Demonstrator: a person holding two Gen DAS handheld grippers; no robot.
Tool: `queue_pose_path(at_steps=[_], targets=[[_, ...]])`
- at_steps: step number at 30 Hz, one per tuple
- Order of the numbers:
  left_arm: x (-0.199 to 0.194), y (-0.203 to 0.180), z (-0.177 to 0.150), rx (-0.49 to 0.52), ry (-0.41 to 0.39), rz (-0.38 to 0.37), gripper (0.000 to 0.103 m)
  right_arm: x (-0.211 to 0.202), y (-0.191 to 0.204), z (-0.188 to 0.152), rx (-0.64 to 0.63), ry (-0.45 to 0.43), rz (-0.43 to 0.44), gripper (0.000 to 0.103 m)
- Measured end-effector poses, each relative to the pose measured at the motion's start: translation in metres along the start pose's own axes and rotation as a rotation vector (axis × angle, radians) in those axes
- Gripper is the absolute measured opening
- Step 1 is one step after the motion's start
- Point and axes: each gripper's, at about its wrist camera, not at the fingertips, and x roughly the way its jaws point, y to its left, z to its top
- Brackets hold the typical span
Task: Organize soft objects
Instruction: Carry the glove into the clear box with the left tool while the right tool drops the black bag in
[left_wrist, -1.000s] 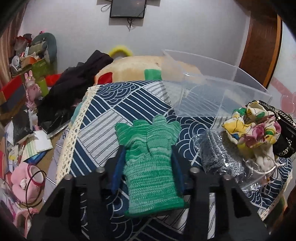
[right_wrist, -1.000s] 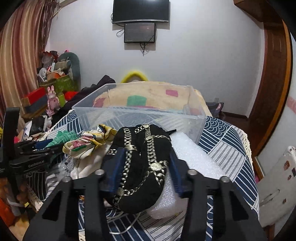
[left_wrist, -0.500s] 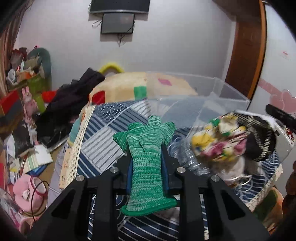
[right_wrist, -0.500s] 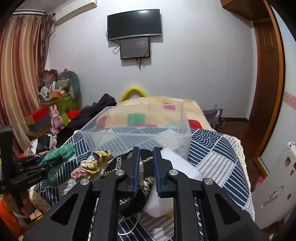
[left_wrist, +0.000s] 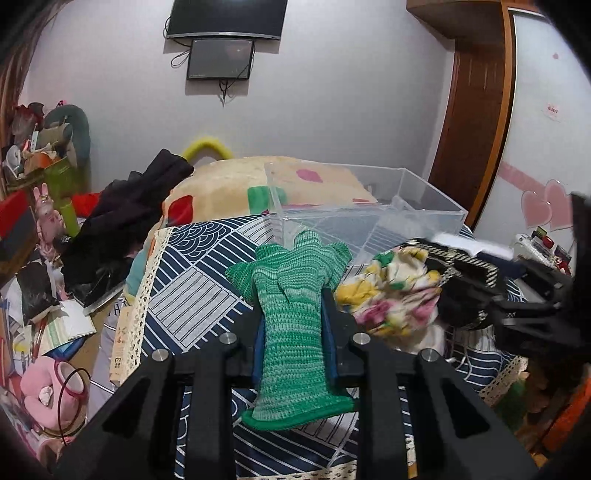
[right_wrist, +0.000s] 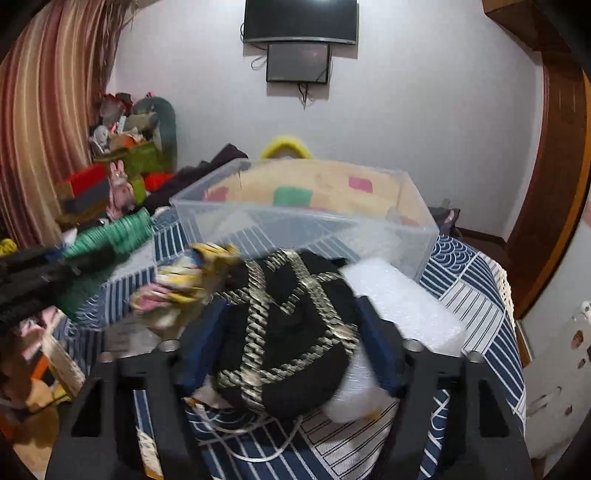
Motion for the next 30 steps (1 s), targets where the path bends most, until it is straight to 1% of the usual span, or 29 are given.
queue_pose_path(at_steps=[1, 2, 3, 4, 5, 6, 10, 18, 23, 27, 30], targets=[[-0.001, 0.0, -0.001, -0.001, -0.003, -0.001, 0.025, -0.001, 0.001, -0.001, -0.009, -0.006, -0.02, 0.05], [-0.003, -0.001, 0.0, -0.002, -0.008, -0.002, 0.025, -0.001, 0.001, -0.001, -0.01, -0.005, -0.023, 0.045], [-0.006, -0.001, 0.0, -0.003, -0.016, -0.002, 0.025, -0.003, 0.0, -0.001, -0.004, -0.004, -0.018, 0.035], [-0.008, -0.001, 0.0, -0.004, -0.021, -0.004, 0.025, -0.004, -0.002, -0.001, 0.008, -0.003, -0.01, 0.022], [-0.01, -0.001, 0.001, -0.006, -0.024, -0.007, 0.025, -0.004, -0.005, -0.001, 0.018, 0.0, -0.007, 0.014], [-0.011, -0.002, 0.0, -0.008, -0.027, -0.008, 0.025, -0.005, -0.008, -0.001, 0.032, 0.005, -0.012, 0.012], [-0.016, -0.003, 0.0, -0.007, -0.034, -0.009, 0.025, -0.013, -0.019, 0.001, 0.093, -0.008, 0.023, 0.011], [-0.028, -0.005, 0.012, 0.002, -0.075, -0.016, 0.025, -0.042, -0.02, 0.02, 0.096, -0.109, 0.021, 0.011], [-0.032, -0.009, 0.03, 0.014, -0.124, -0.028, 0.025, -0.053, -0.027, 0.041, 0.093, -0.173, -0.001, 0.011], [-0.027, -0.011, 0.047, 0.005, -0.135, -0.059, 0.025, -0.058, -0.034, 0.056, 0.101, -0.223, -0.015, 0.011], [-0.019, -0.014, 0.06, 0.013, -0.141, -0.057, 0.025, -0.056, -0.04, 0.067, 0.115, -0.248, -0.023, 0.011]])
